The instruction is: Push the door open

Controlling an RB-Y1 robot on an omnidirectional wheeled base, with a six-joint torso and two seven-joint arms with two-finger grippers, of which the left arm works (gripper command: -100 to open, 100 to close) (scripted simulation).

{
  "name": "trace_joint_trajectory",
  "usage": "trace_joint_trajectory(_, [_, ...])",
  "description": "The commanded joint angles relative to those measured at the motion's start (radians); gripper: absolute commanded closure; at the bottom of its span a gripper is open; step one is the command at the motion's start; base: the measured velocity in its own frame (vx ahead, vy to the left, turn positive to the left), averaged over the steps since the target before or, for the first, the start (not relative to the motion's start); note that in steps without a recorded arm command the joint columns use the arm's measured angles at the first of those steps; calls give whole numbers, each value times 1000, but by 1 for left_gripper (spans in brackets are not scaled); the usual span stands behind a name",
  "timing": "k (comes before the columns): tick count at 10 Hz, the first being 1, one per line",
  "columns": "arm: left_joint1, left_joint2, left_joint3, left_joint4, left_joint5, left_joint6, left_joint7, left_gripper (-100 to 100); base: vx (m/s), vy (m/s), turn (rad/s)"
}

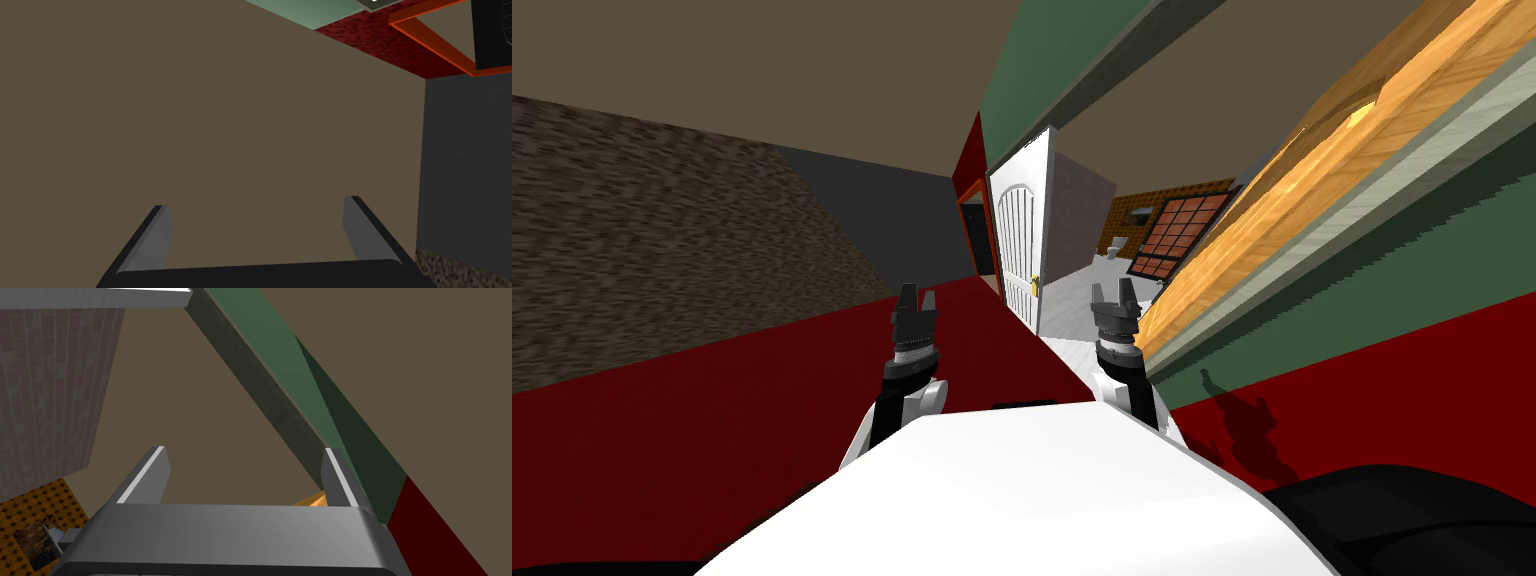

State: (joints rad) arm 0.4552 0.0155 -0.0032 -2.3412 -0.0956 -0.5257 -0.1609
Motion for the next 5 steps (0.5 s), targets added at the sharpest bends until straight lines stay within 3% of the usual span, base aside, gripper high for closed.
trace_joint_trajectory(1, [-15, 9, -13, 33, 2, 7, 8, -100, 201, -17, -115])
trace_joint_trajectory(5, [-45, 24, -39, 99, 5, 23, 24, -100, 128, 55, -96])
